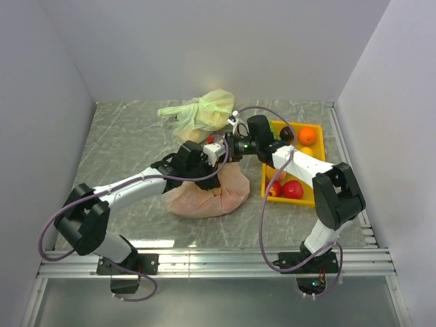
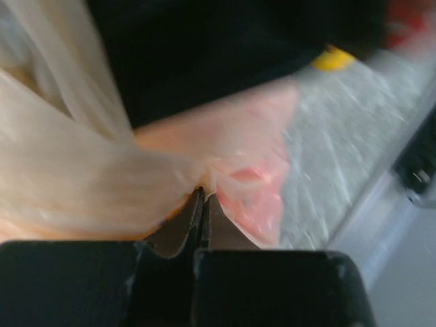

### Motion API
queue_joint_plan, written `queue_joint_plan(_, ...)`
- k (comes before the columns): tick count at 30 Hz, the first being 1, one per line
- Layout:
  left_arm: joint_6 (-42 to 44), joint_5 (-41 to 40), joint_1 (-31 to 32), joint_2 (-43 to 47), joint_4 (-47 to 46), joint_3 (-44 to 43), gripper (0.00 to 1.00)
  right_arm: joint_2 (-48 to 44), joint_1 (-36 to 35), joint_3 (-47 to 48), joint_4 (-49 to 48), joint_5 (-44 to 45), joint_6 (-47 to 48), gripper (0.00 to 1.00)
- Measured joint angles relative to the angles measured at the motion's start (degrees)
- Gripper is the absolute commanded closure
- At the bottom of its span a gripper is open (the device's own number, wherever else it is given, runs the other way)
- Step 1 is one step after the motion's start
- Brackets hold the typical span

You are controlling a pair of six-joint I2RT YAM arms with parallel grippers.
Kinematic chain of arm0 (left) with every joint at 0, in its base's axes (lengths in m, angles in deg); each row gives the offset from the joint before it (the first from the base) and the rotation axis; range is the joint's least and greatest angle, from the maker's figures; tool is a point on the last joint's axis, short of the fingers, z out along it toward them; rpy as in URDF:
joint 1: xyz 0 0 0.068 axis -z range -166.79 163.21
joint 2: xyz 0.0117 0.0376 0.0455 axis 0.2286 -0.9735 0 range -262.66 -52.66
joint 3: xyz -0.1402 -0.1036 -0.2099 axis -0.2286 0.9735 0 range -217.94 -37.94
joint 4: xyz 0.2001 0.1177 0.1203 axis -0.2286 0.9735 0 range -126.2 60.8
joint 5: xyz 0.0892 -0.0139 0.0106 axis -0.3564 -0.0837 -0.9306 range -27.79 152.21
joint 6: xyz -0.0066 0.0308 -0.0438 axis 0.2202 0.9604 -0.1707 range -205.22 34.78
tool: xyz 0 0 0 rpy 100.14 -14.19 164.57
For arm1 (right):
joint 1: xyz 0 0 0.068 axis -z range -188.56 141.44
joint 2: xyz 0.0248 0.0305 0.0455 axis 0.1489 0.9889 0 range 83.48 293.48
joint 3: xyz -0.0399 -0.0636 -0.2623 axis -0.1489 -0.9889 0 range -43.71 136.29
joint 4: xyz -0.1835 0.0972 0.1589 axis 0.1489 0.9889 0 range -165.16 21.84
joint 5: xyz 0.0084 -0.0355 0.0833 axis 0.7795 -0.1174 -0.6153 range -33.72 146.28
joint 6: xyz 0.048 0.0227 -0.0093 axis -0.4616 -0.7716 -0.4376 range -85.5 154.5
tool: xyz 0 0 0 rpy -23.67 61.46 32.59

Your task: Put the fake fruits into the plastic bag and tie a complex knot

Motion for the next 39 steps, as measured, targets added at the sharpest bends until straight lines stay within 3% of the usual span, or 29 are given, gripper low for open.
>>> queue_joint_plan(8, -7.02, -19.96, 0.57, -4.11, -1.14, -0.96, 1.00, -3.21, -0.15, -3.98, -0.46, 4.11, -4.92, 1.00)
queue_joint_plan(12, -8.31, -23.21, -2.71, -4.37, -2.93, -0.98, 1.00, -4.28, -0.17, -5.97, -1.92, 4.44, -6.69, 1.00)
queue_joint_plan(17, -7.52, -19.98, -4.63, -4.39, -5.01, -0.94, 1.00, -4.33, -0.26, -7.10, -3.23, 4.04, -8.61, 1.00)
queue_joint_plan(25, -5.53, -6.29, -4.61, 1.36, -8.20, 2.86, 1.00, -4.37, 0.07, -8.66, -8.26, 2.54, -13.57, 1.00)
queue_joint_plan(37, -17.64, -1.90, -6.14, -8.24, -20.46, 4.68, 1.00, -6.32, 0.76, -14.51, -16.17, 1.18, -19.06, 1.00)
queue_joint_plan(39, -19.43, -0.52, -6.78, -8.24, -22.95, 5.14, 1.00, -7.32, 0.76, -14.95, -15.91, 0.96, -18.56, 0.89)
